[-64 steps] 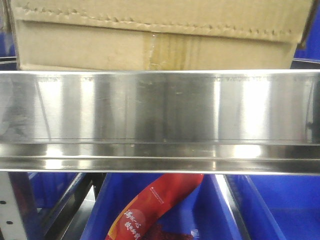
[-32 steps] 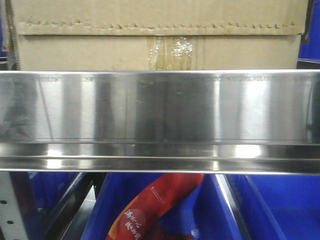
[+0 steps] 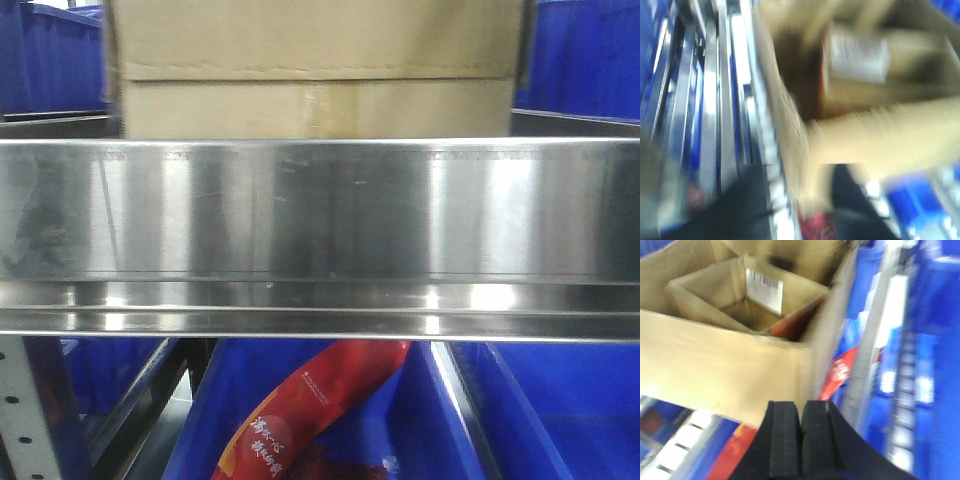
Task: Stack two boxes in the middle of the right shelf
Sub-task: 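Open both grippers to release the box walls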
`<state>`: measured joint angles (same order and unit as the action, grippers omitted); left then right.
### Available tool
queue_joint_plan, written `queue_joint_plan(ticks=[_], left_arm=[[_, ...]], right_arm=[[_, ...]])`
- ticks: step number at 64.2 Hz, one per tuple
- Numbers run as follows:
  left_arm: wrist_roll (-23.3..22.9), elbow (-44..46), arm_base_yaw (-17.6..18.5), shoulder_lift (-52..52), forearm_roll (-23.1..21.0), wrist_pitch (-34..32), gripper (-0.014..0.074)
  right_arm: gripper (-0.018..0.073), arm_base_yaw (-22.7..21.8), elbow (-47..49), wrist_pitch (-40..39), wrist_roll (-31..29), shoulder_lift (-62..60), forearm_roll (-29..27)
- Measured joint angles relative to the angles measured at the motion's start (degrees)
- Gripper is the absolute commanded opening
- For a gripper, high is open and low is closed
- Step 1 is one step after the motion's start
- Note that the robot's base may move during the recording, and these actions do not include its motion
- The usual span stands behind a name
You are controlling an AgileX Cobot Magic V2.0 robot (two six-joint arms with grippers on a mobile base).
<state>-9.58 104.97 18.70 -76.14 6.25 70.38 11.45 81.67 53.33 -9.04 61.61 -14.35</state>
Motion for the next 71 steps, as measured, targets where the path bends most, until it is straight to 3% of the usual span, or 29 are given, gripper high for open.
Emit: queue_joint_plan(ticks=[14, 28, 46, 58, 71], left_arm=[[0.12, -18.04, 0.00, 12.28, -0.11, -9.56, -0.0111], [0.24, -41.59, 0.00, 28.94, 0.48, -28.74, -0.0111], [0.24, -67.99, 0.00, 50.30, 0.56, -48.93, -0.0111], [0.24, -78.13, 0.00, 60.15, 0.56, -55.63, -0.0111], [0.24, -80.18, 0.00, 64.40, 0.56, -56.75, -0.0111]], right_arm=[[-0.0153, 0.00, -15.25, -8.26, 0.00, -9.92, 1.13], [-0.0153, 0.00, -33.27, -19.52, -0.24, -22.23, 1.86], [-0.0153, 0.00, -47.74, -25.61, -0.63, -37.32, 1.89], [-0.0153, 0.00, -51.79, -27.74, -0.63, -43.09, 2.20], [-0.0153, 0.00, -52.79, -28.00, -0.63, -43.55, 2.20]])
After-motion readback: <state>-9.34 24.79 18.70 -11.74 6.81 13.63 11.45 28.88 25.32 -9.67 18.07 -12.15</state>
